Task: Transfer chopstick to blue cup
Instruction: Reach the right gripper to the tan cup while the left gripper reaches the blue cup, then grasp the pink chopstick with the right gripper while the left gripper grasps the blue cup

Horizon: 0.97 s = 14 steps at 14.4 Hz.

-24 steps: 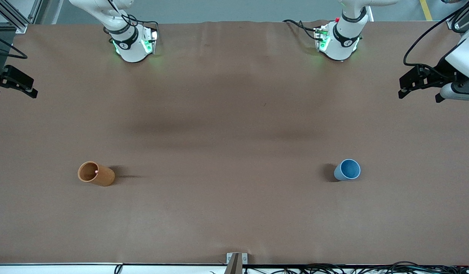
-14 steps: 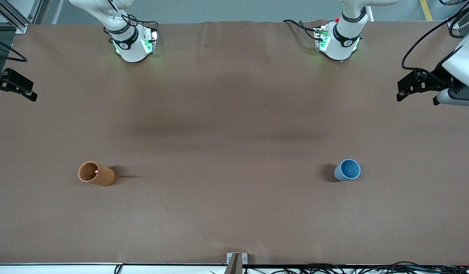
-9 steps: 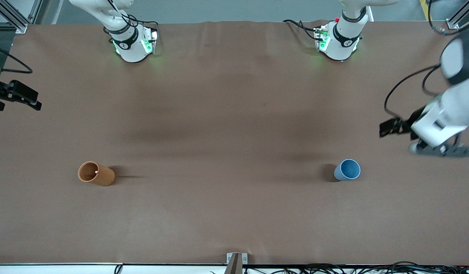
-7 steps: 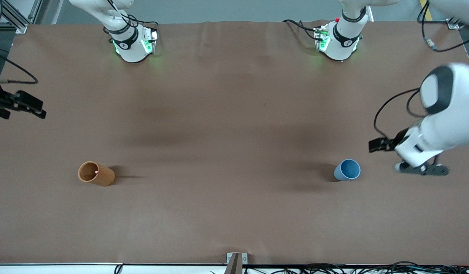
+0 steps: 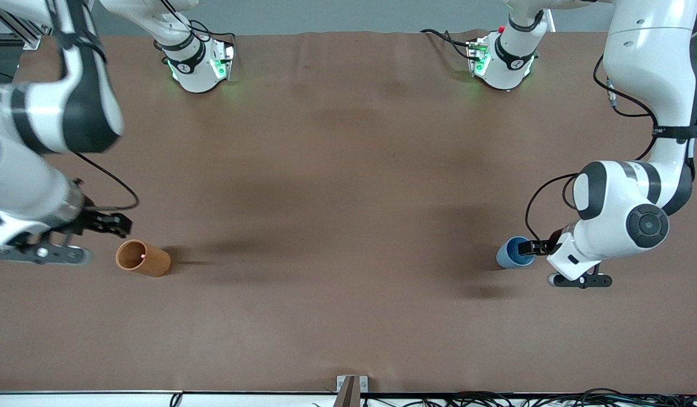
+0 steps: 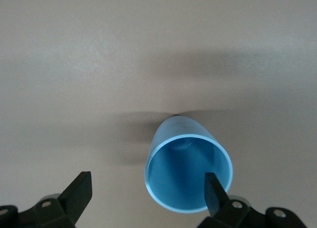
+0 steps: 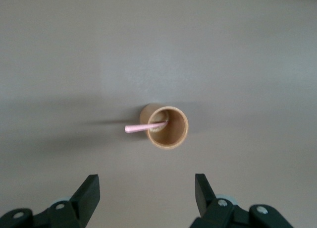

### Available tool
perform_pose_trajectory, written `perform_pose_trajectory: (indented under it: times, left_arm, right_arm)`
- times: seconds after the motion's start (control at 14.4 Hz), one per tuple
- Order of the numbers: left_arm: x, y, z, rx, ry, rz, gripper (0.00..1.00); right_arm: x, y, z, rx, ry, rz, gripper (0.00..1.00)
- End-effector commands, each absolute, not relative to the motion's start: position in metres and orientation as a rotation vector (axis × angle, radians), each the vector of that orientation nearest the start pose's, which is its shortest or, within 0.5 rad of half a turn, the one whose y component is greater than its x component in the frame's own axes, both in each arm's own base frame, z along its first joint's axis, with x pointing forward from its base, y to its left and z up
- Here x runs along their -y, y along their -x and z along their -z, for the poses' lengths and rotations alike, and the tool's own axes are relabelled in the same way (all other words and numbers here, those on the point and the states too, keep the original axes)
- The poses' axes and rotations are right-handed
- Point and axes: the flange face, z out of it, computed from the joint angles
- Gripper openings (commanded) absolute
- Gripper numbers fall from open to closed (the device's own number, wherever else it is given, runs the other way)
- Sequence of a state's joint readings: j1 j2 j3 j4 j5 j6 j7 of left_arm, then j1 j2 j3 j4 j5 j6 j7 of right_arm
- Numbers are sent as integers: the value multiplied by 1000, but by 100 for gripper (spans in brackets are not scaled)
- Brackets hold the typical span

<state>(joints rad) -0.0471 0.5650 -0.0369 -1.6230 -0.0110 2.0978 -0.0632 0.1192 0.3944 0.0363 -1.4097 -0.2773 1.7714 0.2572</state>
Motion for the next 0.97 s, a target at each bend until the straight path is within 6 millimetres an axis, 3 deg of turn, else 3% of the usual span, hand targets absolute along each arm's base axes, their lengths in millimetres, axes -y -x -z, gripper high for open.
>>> perform_pose_trajectory:
  times: [0.0,0.14,0.21,0.42,0.55,0.69,0.83,0.9]
  left_arm:
    - [52,-667,-278,8,3160,-148,100]
    - [53,-667,-272,8,3162,-141,94]
    - [55,-669,-265,11,3164,-129,86]
    - [60,-669,-252,89,3159,-113,50]
    - [59,-668,-251,88,3159,-115,22]
    - [60,-668,-256,63,3156,-107,0]
    - [60,-670,-262,33,3151,-98,0]
    - [63,-671,-274,13,3147,-78,0]
  right_arm:
    - [-83,-691,-433,-130,3448,71,77]
    - [-91,-697,-403,-139,3465,71,70]
    - [-94,-698,-393,-142,3502,70,64]
    - [-95,-697,-366,-203,3552,37,52]
    - [-95,-696,-363,-200,3553,28,50]
    - [-96,-694,-355,-194,3559,4,46]
    - [-97,-692,-353,-241,3561,-1,42]
    - [-96,-691,-352,-265,3567,-17,42]
